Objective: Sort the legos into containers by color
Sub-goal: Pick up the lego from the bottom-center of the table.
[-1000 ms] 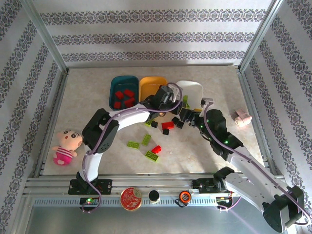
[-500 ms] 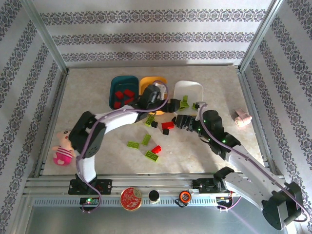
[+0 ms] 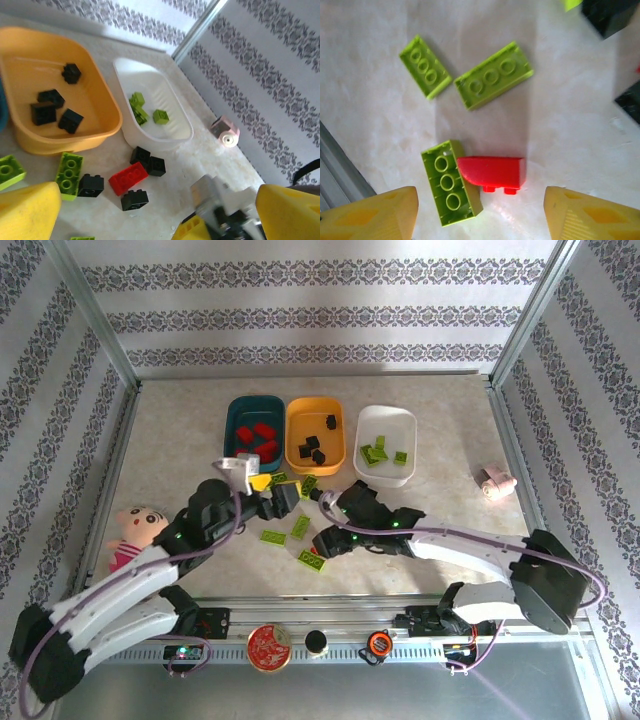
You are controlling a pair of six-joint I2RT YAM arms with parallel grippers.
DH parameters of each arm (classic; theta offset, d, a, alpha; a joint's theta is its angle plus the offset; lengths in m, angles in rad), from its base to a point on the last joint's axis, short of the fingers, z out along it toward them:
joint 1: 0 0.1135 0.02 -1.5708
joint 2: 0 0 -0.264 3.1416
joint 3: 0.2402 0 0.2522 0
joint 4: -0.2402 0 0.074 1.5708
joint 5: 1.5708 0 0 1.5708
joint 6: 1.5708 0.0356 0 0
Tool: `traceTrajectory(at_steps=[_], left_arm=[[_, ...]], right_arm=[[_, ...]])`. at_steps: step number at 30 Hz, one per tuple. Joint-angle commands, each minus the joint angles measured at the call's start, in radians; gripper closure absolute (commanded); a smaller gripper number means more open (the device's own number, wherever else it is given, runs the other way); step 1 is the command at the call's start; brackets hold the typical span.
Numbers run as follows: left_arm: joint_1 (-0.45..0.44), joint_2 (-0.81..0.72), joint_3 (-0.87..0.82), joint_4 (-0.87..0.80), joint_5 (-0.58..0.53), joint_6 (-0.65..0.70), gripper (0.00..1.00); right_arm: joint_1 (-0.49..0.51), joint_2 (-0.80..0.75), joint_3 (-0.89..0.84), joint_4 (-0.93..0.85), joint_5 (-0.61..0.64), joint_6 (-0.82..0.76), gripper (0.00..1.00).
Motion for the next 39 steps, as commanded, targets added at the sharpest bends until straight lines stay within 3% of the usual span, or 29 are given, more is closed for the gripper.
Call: traceTrajectory(at_steps=[1,6,13,23,28,31,35,39], left_arm=[[0.009,-0.139,-0.059,-0.167,-0.089,-0.019,0.0],[0.009,-0.294,-0.114,-0.273,-0.128,-0.038,0.0],[0.009,-0.331,-0.104,-0.349,-0.154,-0.026,0.0],[0.008,-0.397,-0.103,-0.409,-0.191,-0.017,0.0],[0.009,-0.427,-0.099,-0.435,-0.209,-0.011,0.0],[0.009,-0.43,-0.097,-0.44,-0.213,-0.009,0.0],[0.009,-0.43,-0.094,-0.448,-0.221,-0.003,0.0],[0.009,-0.431,-0.101,-0.453,-0.227,-0.003,0.0]], right_arm=[[0.044,0.055,0.049,-0.058,-0.014,-0.037,0.32],[0.089,0.138,0.105,-0.132,-0.011,-0.039,0.29],[0.155,0.273,0.193,-0.214,0.046,-0.053,0.28],[0.248,0.42,0.323,-0.303,0.242,-0.103,0.28],[0.265,0.479,0.348,-0.308,0.274,-0.111,0.35],[0.263,0.484,0.336,-0.277,0.281,-0.109,0.48],[0.26,0.421,0.297,-0.22,0.283,-0.112,0.63],[0.235,0.306,0.246,-0.175,0.241,-0.117,0.7]])
